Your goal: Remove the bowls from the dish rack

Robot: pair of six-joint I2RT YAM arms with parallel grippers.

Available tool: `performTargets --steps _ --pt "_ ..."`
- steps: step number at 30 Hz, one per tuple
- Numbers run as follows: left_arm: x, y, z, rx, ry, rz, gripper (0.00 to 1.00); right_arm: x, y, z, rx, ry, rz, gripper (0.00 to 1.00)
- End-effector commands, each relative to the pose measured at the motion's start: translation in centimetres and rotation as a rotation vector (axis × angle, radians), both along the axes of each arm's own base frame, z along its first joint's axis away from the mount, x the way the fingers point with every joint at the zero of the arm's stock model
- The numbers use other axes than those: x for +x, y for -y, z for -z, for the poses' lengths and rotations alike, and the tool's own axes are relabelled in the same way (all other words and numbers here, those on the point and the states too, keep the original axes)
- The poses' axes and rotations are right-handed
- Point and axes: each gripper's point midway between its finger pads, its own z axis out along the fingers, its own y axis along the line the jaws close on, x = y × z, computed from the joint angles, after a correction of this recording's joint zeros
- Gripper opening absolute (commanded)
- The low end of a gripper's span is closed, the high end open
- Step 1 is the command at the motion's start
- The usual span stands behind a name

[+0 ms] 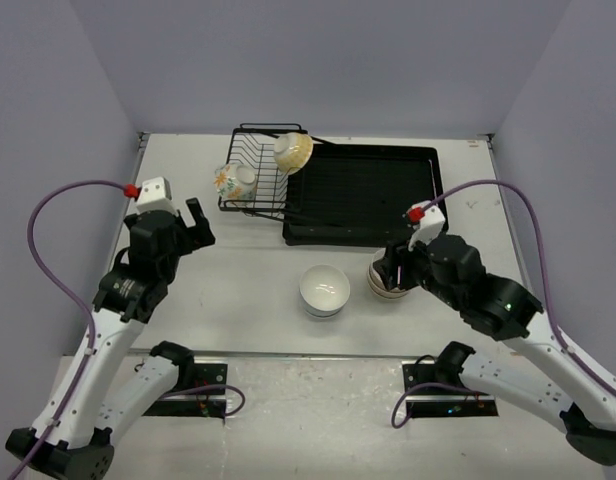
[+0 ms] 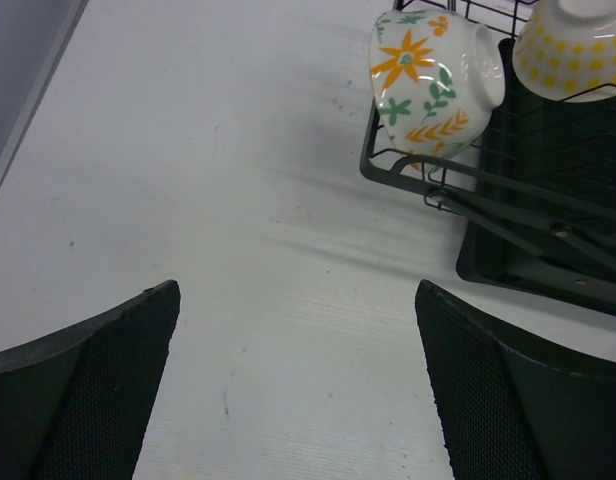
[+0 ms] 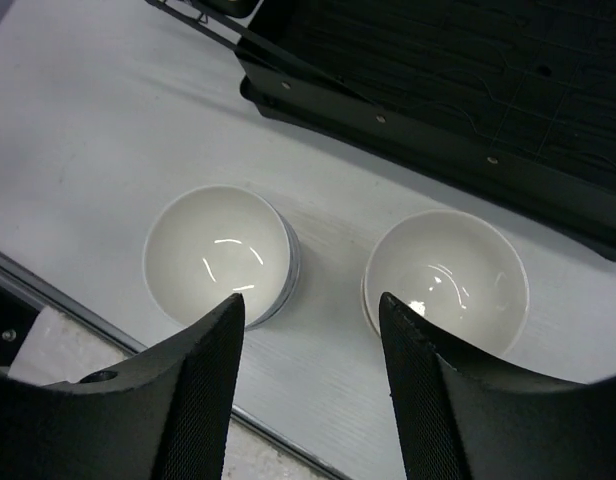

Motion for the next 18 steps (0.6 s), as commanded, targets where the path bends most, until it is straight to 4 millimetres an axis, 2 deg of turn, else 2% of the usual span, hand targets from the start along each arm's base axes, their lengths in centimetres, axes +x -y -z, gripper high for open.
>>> performTargets --steps 1,5,8,9,10,11,12,14,15,16,17,18 --pt "1.9 1.7 -3.6 -0.063 0.046 0.048 1.0 0.4 -0.7 -1.6 0.095 0.066 0.002 0.58" --pt "3.3 3.6 -5.8 -0.152 0.084 0.095 1.0 -0.1 -0.4 -0.7 0.094 0.064 -0.006 0.59" --pt "5.1 4.3 -7.2 -0.216 0.14 0.085 1.0 -0.5 -1.0 0.1 0.09 0.04 -0.048 0.59" --pt "6.7 4.6 -6.0 -0.225 0.092 0.075 1.0 -0.6 -1.2 0.3 0.088 0.033 -0.058 0.59" --pt "8.0 4.8 -7.1 -0.285 0.097 0.133 1.0 -0.6 -1.4 0.2 0.089 0.032 -0.07 0.59" --pt "8.9 5.2 -7.1 -0.329 0.08 0.176 1.0 -0.7 -1.6 0.2 0.09 0.029 -0.08 0.59" --pt "10.4 5.3 -6.2 -0.396 0.041 0.191 1.0 -0.8 -1.6 0.1 0.092 0.03 -0.086 0.59" --pt "11.9 4.5 -7.6 -0.515 0.101 0.276 1.0 -1.0 -2.0 0.0 0.098 0.029 -0.107 0.59" --pt "12.7 2.7 -6.3 -0.59 0.094 0.232 1.0 -1.0 -2.0 -0.2 0.103 0.03 -0.111 0.59" --pt "13.1 3.2 -7.6 -0.633 0.153 0.328 1.0 -1.2 -2.0 -0.3 0.11 0.032 -0.118 0.59" --pt "13.3 2.9 -7.4 -0.673 0.163 0.348 1.0 -1.3 -2.1 -0.5 0.117 0.037 -0.128 0.59" --pt "13.7 1.8 -5.3 -0.762 0.137 0.317 1.0 -1.5 -2.2 -0.5 0.122 0.034 -0.139 0.59"
